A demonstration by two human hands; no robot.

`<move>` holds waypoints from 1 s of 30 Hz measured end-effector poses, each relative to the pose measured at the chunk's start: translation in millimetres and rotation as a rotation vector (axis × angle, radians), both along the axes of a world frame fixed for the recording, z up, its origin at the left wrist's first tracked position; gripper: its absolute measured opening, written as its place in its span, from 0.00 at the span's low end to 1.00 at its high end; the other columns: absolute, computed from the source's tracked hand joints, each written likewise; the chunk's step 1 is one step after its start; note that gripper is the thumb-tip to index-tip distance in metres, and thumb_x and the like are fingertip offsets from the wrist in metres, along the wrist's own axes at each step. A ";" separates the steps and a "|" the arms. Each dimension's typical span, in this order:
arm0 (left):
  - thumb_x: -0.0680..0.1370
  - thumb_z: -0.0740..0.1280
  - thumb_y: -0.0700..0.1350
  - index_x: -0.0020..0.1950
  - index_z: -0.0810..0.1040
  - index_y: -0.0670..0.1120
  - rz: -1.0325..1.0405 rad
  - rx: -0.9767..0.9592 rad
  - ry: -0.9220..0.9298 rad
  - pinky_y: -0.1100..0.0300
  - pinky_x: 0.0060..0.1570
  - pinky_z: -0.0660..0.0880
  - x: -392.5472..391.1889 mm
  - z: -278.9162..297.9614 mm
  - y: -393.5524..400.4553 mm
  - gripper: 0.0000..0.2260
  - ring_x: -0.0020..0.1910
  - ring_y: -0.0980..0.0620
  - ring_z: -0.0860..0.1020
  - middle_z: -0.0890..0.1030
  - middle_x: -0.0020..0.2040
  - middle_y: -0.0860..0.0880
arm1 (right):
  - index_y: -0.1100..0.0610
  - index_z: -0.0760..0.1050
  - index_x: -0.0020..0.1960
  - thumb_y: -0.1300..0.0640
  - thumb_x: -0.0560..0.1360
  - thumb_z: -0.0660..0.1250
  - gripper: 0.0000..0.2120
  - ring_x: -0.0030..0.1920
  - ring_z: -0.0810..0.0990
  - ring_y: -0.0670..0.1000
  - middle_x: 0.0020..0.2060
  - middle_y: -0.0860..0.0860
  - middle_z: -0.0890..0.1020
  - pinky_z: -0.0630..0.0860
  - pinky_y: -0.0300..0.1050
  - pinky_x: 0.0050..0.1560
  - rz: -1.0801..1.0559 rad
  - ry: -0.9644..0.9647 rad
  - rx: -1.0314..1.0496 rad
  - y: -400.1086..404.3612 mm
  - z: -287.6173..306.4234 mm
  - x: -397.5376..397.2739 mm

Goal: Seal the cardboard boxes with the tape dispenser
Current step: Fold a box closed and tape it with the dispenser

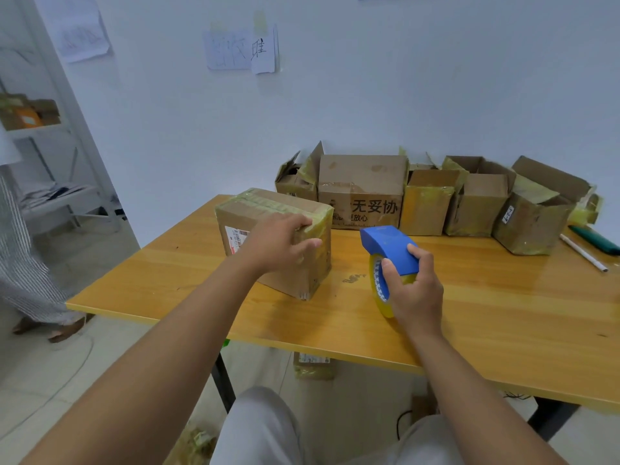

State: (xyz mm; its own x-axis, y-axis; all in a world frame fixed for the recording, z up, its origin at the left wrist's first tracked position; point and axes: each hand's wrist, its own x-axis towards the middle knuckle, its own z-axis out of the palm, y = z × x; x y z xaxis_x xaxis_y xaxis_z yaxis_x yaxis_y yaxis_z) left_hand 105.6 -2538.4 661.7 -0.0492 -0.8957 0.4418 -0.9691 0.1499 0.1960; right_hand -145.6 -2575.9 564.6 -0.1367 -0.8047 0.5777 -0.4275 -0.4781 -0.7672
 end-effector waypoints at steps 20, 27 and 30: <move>0.83 0.59 0.56 0.70 0.70 0.49 0.369 0.084 -0.250 0.46 0.66 0.64 -47.3 1.4 -20.9 0.18 0.68 0.42 0.66 0.70 0.69 0.44 | 0.47 0.67 0.64 0.43 0.75 0.69 0.21 0.42 0.77 0.52 0.48 0.48 0.75 0.78 0.51 0.37 0.011 -0.006 -0.015 0.3 -1.4 -1.3; 0.80 0.62 0.42 0.60 0.65 0.48 0.173 0.183 -0.275 0.53 0.49 0.67 -31.4 15.0 5.9 0.10 0.55 0.45 0.67 0.74 0.59 0.47 | 0.49 0.67 0.63 0.44 0.75 0.69 0.21 0.41 0.77 0.52 0.47 0.49 0.75 0.77 0.51 0.37 0.017 -0.014 -0.030 2.9 -2.0 -2.4; 0.81 0.63 0.52 0.72 0.63 0.50 0.183 0.204 -0.183 0.50 0.59 0.70 -28.2 22.2 11.0 0.21 0.63 0.43 0.67 0.70 0.68 0.48 | 0.49 0.67 0.63 0.44 0.75 0.69 0.21 0.41 0.77 0.52 0.46 0.49 0.75 0.77 0.50 0.37 0.015 -0.018 -0.019 2.0 -2.5 -1.6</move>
